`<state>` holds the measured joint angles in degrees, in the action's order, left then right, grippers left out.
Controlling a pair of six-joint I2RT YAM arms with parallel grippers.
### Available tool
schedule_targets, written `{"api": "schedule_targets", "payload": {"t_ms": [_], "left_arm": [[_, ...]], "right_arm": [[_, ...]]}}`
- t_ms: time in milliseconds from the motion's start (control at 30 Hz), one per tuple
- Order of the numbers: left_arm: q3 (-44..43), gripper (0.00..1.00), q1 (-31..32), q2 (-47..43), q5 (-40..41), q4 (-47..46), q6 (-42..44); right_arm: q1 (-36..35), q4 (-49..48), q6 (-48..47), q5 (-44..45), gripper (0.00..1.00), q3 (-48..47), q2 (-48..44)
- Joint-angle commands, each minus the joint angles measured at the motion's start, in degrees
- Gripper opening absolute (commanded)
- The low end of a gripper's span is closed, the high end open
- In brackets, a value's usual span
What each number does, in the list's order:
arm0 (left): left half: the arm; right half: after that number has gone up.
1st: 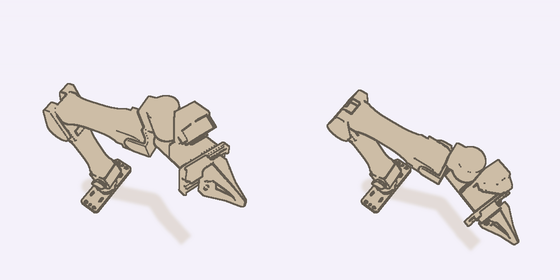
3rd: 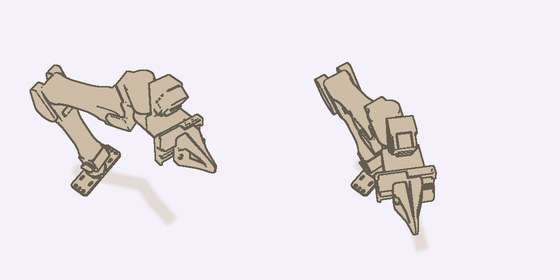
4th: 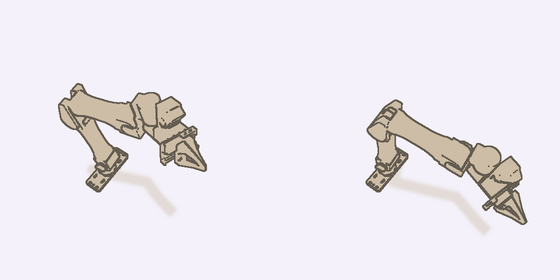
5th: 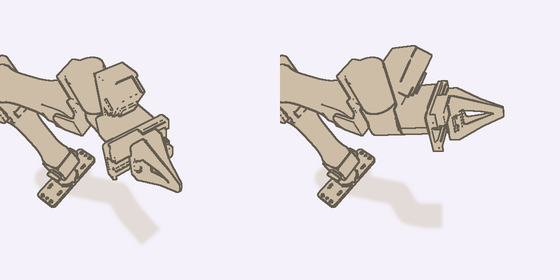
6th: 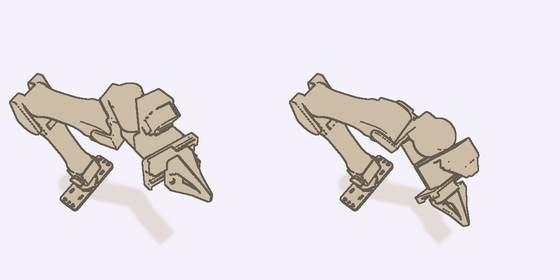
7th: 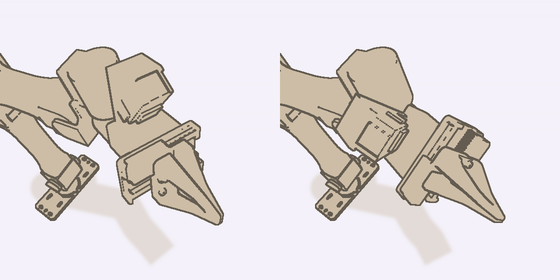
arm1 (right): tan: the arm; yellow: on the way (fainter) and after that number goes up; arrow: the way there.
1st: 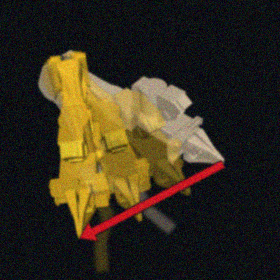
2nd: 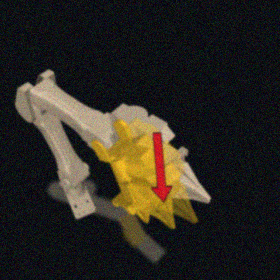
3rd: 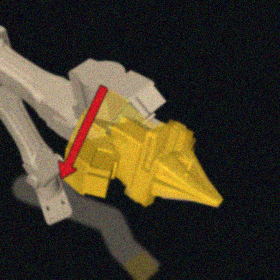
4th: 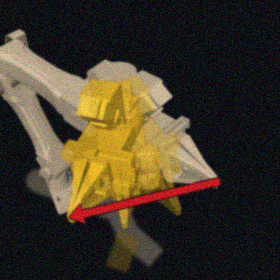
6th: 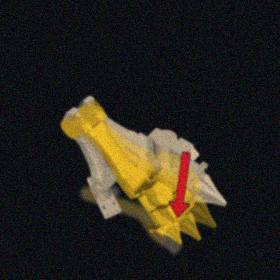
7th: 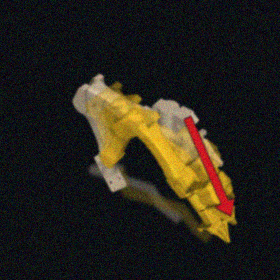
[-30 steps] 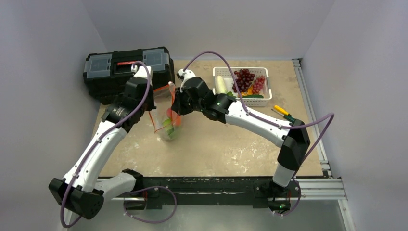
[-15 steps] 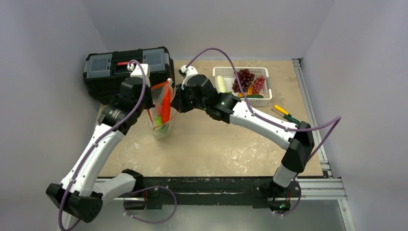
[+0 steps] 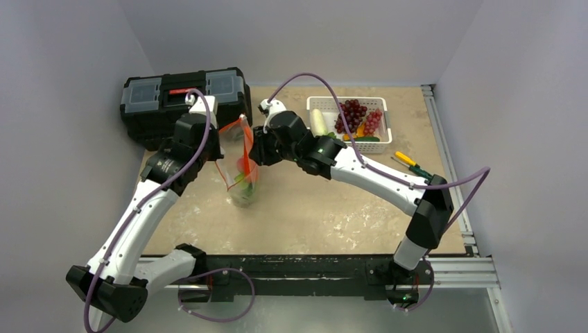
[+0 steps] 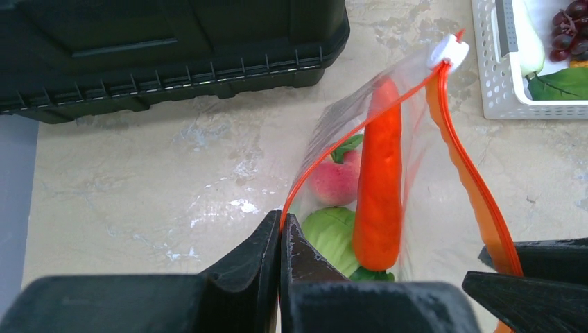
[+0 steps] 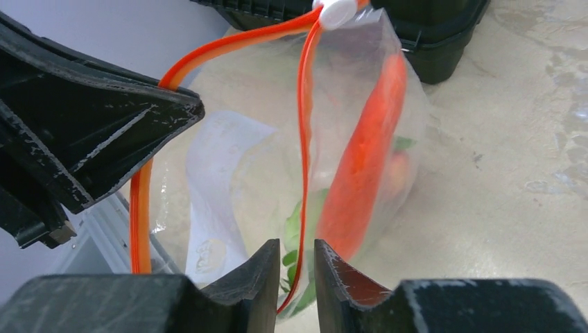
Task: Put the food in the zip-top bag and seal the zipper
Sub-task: Adjust the zipper food storage bag at the center of the board, then pick up the fake vegetable from the bin.
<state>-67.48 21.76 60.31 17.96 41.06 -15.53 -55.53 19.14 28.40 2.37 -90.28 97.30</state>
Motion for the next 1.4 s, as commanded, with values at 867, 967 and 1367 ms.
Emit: {"api": "schedule_targets", "payload": {"t_ms": [867, 967, 1367], "left_arm": [[-0.9, 0.0, -0.3, -1.2, -0.8, -1.7, -0.2], [-0.7, 0.0, -0.3, -1.1, -0.7, -1.7, -0.2], [-0.6, 0.0, -0.3, -0.5, -0.7, -1.9, 0.0]], "right_arm": [[15.0, -13.4, -5.5, 17.1, 0.65, 20.1, -15.5], [19.8, -13.6, -6.0, 15.9, 0.64, 21.8, -11.6], [29.9, 7.4, -20.3, 12.4, 0.76, -15.6, 22.1]]}}
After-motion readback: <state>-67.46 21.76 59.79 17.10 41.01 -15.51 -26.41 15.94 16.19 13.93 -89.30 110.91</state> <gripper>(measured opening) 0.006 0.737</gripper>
